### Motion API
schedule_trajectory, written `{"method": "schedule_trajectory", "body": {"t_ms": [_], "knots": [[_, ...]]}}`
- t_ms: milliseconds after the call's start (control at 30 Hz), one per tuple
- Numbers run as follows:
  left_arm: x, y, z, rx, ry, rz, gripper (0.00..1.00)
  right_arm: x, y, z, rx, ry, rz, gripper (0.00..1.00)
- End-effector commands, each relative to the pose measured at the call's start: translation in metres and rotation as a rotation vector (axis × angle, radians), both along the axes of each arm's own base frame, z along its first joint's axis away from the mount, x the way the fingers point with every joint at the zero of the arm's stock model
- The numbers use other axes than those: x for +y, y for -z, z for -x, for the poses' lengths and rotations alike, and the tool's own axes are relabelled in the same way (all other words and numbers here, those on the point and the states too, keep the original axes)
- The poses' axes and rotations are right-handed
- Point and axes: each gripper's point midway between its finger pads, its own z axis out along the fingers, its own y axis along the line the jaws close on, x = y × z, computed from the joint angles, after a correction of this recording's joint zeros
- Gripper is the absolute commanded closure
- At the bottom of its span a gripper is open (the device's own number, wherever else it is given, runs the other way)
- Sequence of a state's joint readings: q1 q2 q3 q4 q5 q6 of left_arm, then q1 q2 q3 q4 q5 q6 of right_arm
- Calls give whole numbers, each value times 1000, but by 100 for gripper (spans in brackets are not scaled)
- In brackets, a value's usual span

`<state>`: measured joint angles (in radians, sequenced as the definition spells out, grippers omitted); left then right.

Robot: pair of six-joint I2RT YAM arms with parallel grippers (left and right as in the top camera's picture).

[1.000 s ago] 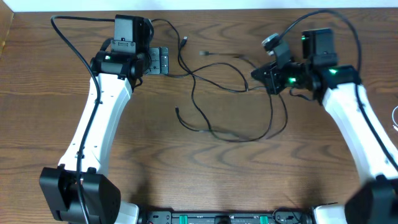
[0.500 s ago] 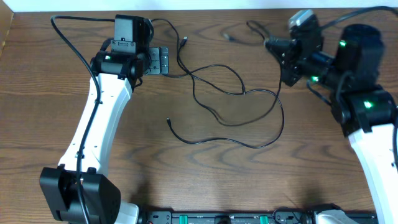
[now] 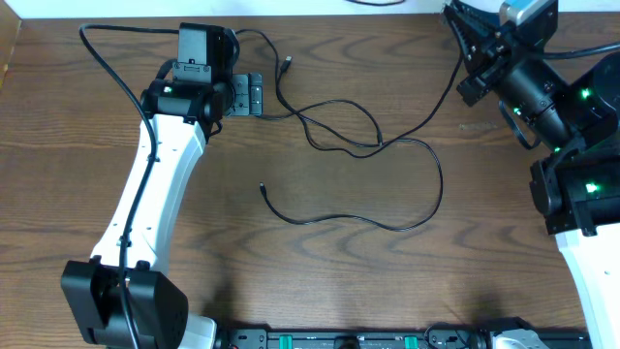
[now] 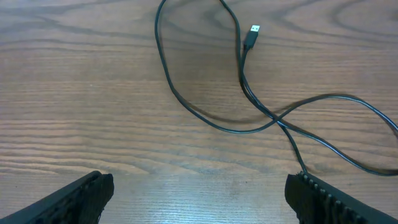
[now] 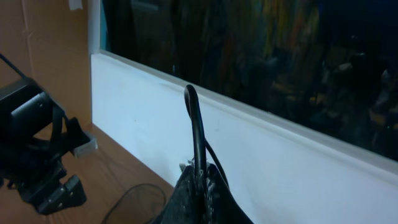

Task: Untangle cables
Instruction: 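Carry the black cable off the right edge of the table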

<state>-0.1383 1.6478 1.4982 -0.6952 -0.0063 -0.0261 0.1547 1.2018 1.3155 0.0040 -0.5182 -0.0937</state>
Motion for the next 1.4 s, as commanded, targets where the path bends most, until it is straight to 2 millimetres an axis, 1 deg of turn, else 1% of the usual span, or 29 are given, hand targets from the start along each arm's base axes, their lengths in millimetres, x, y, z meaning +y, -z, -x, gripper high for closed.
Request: {"method": "schedule_trajectory", "body": {"t_ms": [0,333,400,500,633,867,933,1000,1133,1267,1367], "knots": [[1,3,0,6,-5,-4,7,-6,-8,2,-11,25,-14,99],[1,3,0,6,-5,-4,7,-5,7,-9,86,19,-64,99],[1,3,0,6,-5,-4,7,-4,16,-14,124,19,-69,99],[1,3,0,6,-5,-4,7,2,37,-21,196,9,-56,99],[1,3,0,6,-5,-4,7,19,65,-32,284,-25,-41,99],[1,3,0,6,-5,-4,7,68,118,-47,416,-117,-8,99],[1,3,0,6,-5,-4,7,77,127,-49,430,-132,-1,99],[1,3,0,6,-5,-4,7,84,132,-52,432,-144,2,99],[1,3,0,6,-5,-4,7,94,135,-54,422,-162,3,99],[1,3,0,6,-5,-4,7,94,137,-53,434,-162,7,99],[1,3,0,6,-5,-4,7,93,145,-51,469,-160,16,99]]}}
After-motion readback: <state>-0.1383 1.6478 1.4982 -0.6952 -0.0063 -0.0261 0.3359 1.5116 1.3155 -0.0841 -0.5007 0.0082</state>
